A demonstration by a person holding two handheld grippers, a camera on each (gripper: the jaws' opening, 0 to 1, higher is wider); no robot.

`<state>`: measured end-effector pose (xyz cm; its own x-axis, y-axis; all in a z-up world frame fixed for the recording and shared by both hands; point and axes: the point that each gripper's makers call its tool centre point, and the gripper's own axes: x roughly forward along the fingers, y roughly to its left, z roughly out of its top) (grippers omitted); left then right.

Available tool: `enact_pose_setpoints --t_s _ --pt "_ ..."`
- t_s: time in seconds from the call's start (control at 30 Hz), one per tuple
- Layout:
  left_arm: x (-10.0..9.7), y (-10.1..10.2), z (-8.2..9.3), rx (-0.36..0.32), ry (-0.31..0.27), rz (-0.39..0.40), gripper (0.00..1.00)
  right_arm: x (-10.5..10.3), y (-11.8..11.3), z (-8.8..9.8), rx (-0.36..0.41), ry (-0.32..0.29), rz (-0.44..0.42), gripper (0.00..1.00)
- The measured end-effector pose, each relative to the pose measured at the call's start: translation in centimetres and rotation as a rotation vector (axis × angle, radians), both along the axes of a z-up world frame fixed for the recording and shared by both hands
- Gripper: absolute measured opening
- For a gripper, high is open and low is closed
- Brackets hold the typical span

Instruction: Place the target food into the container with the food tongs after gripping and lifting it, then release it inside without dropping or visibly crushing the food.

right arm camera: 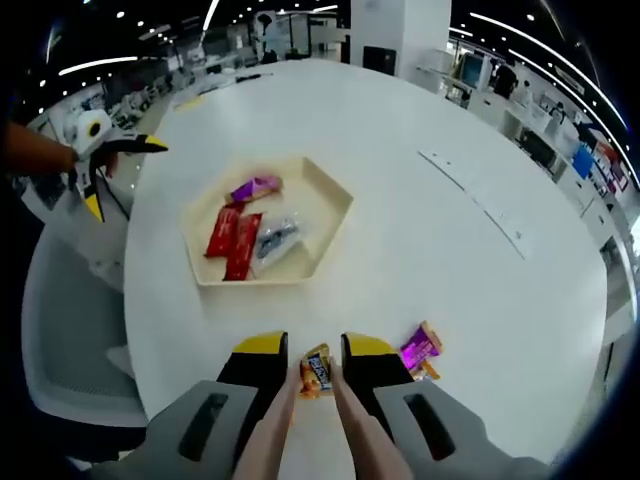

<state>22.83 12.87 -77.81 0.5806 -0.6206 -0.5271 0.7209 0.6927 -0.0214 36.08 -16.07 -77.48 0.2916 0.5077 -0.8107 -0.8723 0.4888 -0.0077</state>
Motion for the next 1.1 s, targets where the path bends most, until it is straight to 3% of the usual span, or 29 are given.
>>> enact_pose_setpoints --t_s 0.53,0.67,1.1 --pt "0.4 0.2 0.8 -0.021 -0.029 0.015 1.00 0.9 -0.5 3.2 -0.001 -0.015 -0.028 0.20" --pt "0.7 0.5 1.4 -0.026 -0.059 0.030 1.00 1.0 -0.8 3.5 -0.004 -0.015 -0.041 0.20" --pt "0.2 -0.2 1.1 -0.031 -0.038 -0.001 1.00 1.0 -1.0 4.6 -0.001 -0.021 -0.060 0.21"
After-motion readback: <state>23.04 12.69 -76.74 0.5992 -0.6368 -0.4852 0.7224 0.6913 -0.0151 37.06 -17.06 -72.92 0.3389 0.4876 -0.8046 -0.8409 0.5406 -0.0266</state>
